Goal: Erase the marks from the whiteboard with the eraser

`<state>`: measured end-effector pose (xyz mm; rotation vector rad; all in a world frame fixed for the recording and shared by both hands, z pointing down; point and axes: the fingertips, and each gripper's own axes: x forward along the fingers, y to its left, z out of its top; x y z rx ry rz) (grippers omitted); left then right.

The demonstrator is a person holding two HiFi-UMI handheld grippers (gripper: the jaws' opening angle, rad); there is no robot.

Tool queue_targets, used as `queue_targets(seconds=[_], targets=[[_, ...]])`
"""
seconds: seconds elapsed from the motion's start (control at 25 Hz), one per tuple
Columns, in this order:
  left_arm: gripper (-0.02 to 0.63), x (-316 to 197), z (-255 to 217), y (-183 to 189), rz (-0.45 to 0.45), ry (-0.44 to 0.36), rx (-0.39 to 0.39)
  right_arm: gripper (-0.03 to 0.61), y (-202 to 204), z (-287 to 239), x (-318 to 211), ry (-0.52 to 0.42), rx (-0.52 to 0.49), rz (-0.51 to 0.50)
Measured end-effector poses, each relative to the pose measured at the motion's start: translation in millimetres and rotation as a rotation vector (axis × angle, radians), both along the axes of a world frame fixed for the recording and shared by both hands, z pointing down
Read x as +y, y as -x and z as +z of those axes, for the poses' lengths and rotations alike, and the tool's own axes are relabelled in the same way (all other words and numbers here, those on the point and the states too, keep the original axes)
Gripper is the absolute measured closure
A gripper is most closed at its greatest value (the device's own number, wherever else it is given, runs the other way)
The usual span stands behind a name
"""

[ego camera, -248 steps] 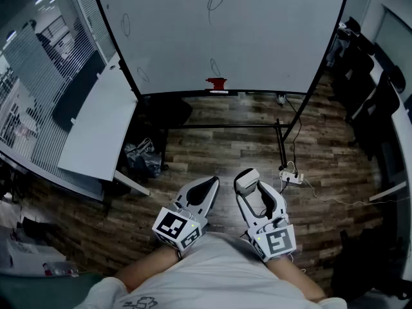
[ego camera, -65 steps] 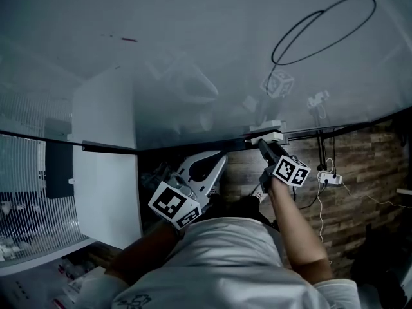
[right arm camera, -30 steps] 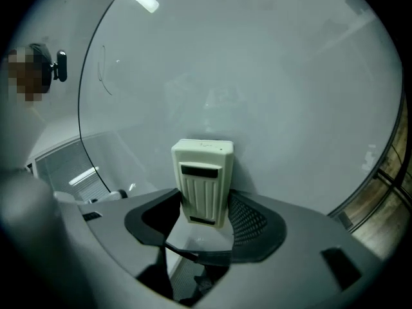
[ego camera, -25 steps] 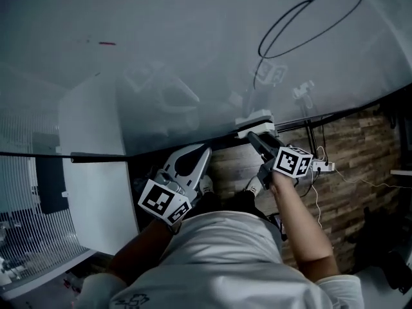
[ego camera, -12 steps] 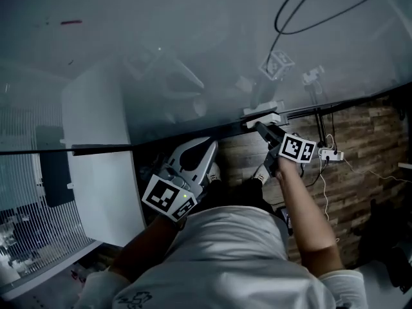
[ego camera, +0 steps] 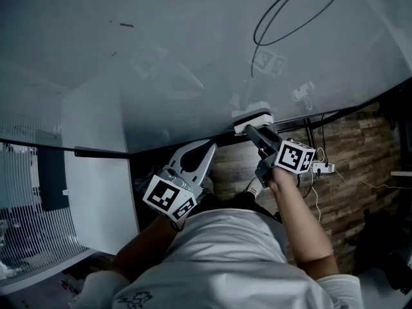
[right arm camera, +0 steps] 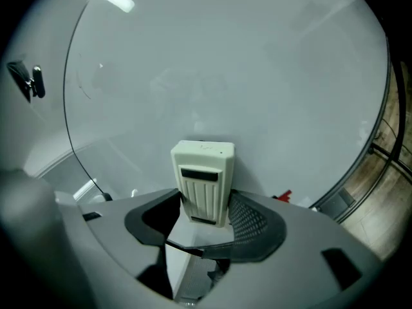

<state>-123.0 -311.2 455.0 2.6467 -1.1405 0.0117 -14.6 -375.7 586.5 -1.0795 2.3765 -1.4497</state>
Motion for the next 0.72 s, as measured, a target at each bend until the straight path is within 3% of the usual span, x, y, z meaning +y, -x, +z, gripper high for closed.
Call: queue_targets(seconds=[0.12, 0.32, 0.44, 0.6, 0.72], targets=[[0.607, 3.1, -12.1, -2.9, -0.020, -0.031, 0.013, 0.345, 4.1, -43.3, 4.9, -0.050, -0.043, 0.000], [0.607, 21.0, -20.1, -2.4, -0.082, -0.082, 0.059, 0.345, 12.7, -104.5, 19.0, -0.235, -0.050, -0.035], [0.607, 22.9, -26.3, -3.2, -0.122, -0.093, 0.064, 0.345, 19.8, -113.7, 17.6, -0.259, -0.057, -0.088], [0.607, 25.9, -36.5, -33.2, -0.189, -0.088, 0.035, 0.345, -12.9, -123.6, 20.9, -0.289, -0.068, -0.135], [0.607, 23.5, -25.6, -17.7, -0.236, -0.057, 0.024, 0.345, -8.8, -120.3, 17.6, -0.317, -0.047, -0.151]])
